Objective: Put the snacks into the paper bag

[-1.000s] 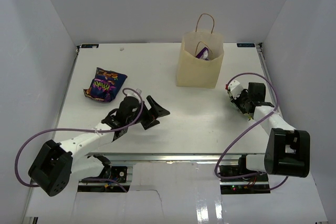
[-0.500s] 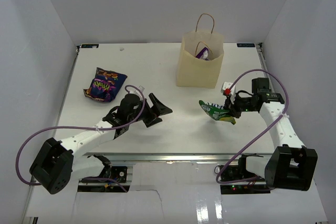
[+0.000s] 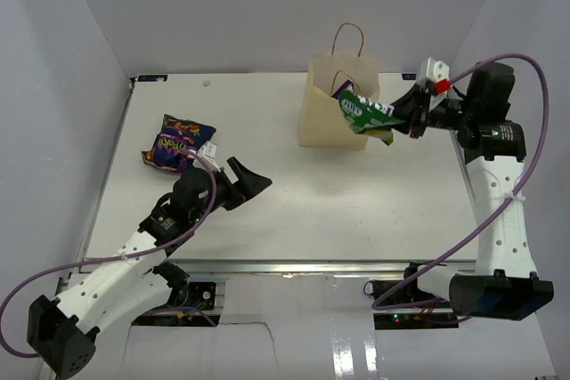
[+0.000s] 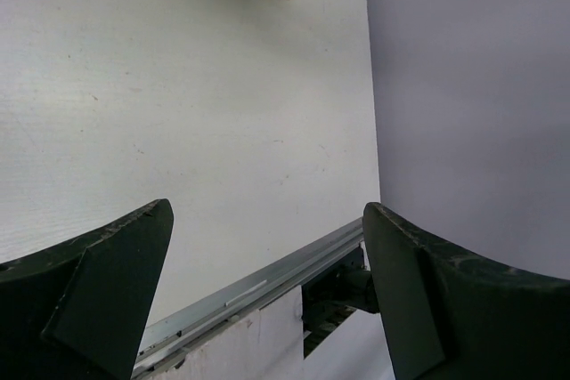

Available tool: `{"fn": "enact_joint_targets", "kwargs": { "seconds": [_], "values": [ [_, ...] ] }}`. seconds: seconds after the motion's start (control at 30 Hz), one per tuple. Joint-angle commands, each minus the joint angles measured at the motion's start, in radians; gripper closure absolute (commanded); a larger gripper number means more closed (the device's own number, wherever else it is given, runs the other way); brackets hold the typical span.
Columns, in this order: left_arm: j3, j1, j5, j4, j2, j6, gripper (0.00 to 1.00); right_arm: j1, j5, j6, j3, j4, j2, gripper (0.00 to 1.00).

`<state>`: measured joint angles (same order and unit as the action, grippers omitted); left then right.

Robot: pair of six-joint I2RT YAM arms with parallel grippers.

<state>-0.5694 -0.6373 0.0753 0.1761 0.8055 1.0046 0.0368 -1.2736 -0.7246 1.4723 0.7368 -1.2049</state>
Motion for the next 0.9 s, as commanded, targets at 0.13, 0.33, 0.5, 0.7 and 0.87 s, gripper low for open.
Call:
{"fn": "enact_joint_targets", "kwargs": {
  "seconds": [0.13,0.33,0.5,0.7,0.87],
  "values": [
    [0.009,0.001,-0.132,0.083,-0.173,-0.052,0.02,0.002,0.055,1.091,0.243,-1.067,-0.099,0.92],
    [0.002,0.001,-0.132,0.131,-0.183,-0.050,0.02,0.003,0.204,1.032,0.476,-0.938,-0.355,0.92],
    [-0.018,0.001,-0.135,0.155,-0.166,-0.063,0.02,-0.012,0.244,0.903,0.462,-0.857,-0.458,0.92],
    [-0.037,0.001,-0.154,0.184,-0.151,-0.081,0.02,-0.064,0.302,0.662,0.349,-0.696,-0.441,0.92],
    [-0.046,0.001,-0.166,0.204,-0.126,-0.083,0.02,-0.089,0.347,0.558,0.247,-0.634,-0.430,0.92]
  ]
}}
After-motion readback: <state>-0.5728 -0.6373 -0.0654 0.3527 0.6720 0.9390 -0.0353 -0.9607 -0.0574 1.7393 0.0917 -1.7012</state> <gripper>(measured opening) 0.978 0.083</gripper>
